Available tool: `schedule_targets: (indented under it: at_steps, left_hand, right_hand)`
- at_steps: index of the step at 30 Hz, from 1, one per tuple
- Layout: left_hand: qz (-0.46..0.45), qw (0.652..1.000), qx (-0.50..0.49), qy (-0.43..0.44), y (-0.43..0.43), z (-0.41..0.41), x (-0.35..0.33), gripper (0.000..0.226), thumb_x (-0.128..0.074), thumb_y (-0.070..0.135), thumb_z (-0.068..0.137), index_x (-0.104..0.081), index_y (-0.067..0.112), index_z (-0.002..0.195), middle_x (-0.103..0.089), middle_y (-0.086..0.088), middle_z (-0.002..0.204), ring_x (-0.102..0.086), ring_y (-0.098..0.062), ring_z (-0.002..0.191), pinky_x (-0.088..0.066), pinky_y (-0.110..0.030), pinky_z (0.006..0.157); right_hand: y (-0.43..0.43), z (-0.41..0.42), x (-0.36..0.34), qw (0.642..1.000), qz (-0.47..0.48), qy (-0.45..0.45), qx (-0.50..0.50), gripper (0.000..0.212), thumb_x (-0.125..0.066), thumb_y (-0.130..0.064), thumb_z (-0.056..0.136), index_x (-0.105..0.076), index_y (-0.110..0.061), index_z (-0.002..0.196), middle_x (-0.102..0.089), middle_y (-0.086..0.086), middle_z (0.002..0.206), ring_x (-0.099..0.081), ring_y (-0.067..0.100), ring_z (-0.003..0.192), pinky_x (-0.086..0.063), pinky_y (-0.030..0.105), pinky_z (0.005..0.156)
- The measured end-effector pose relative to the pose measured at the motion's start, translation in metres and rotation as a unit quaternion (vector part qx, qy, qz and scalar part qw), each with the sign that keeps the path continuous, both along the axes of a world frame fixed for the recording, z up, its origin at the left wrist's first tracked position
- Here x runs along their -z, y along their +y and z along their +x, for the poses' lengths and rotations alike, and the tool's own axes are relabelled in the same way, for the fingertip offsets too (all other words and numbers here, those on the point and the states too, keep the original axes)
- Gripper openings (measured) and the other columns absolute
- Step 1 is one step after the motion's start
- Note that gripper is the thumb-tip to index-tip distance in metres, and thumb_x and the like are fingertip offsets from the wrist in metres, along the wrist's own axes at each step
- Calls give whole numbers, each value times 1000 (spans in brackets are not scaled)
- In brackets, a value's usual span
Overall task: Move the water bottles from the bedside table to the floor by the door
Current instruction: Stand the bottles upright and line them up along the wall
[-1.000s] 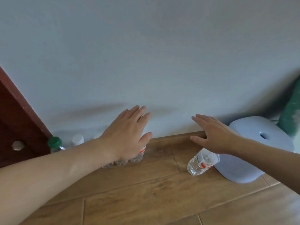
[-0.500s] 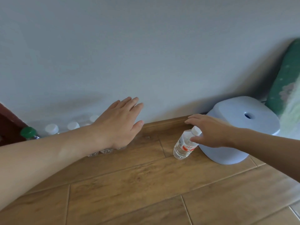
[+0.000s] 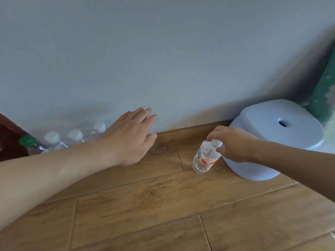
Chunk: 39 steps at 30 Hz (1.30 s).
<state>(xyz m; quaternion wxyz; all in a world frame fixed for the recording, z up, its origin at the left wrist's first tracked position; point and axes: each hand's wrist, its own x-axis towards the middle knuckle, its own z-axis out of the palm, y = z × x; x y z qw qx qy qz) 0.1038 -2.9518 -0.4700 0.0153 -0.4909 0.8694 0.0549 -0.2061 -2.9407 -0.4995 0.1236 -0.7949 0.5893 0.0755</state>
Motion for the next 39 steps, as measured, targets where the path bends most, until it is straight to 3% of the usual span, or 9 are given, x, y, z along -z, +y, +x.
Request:
schedule_targets:
  at_steps: [8, 13, 20, 26, 33, 39]
  left_hand:
    - [0, 1000, -15, 0, 3, 9, 1, 71, -12, 50, 93, -19, 18, 156, -11, -3, 165, -6, -20, 152, -7, -34, 121]
    - [-8, 1000, -25, -2, 7, 26, 0, 62, -17, 44, 100, -22, 16, 155, -13, -4, 165, -9, -22, 152, -10, -35, 121]
    - [-19, 999, -44, -10, 9, 50, -2, 68, -15, 47, 94, -25, 16, 154, -17, -5, 164, -13, -24, 151, -13, -36, 121]
    - [-17, 997, -70, -15, 11, 70, -4, 60, -19, 44, 102, -22, 16, 155, -14, -5, 165, -11, -23, 152, -11, -36, 122]
    - [-24, 996, -79, -30, 15, 93, -7, 84, 2, 56, 85, -25, 16, 153, -18, -7, 163, -15, -25, 150, -14, -37, 120]
    - [-15, 995, -94, -20, 17, 101, -6, 70, -14, 48, 93, -23, 18, 155, -16, -4, 164, -12, -22, 151, -10, -34, 121]
  right_hand:
    - [-14, 8, 5, 1000, -7, -7, 6, 31, -64, -21, 85, -62, -32, 114, -57, -10, 108, -55, 15, 98, -50, 29, 81]
    - [-22, 24, 5, 1000, -5, -10, -10, 31, -65, -20, 82, -64, -34, 109, -60, -11, 108, -56, 15, 94, -52, 30, 79]
    - [-34, 51, 0, 999, -15, -8, -44, 31, -62, -21, 84, -63, -32, 113, -59, -11, 109, -55, 14, 96, -44, 26, 77]
    - [-48, 80, -3, 997, -23, -27, -67, 33, -61, -21, 84, -62, -29, 116, -57, -9, 110, -54, 15, 98, -49, 31, 83]
    - [-63, 108, -1, 996, -20, -23, -89, 35, -58, -18, 84, -60, -32, 115, -55, -8, 115, -52, 17, 102, -45, 30, 85]
    - [-75, 127, 0, 993, -30, -18, -110, 33, -58, -19, 86, -60, -30, 118, -55, -6, 117, -53, 18, 106, -43, 29, 86]
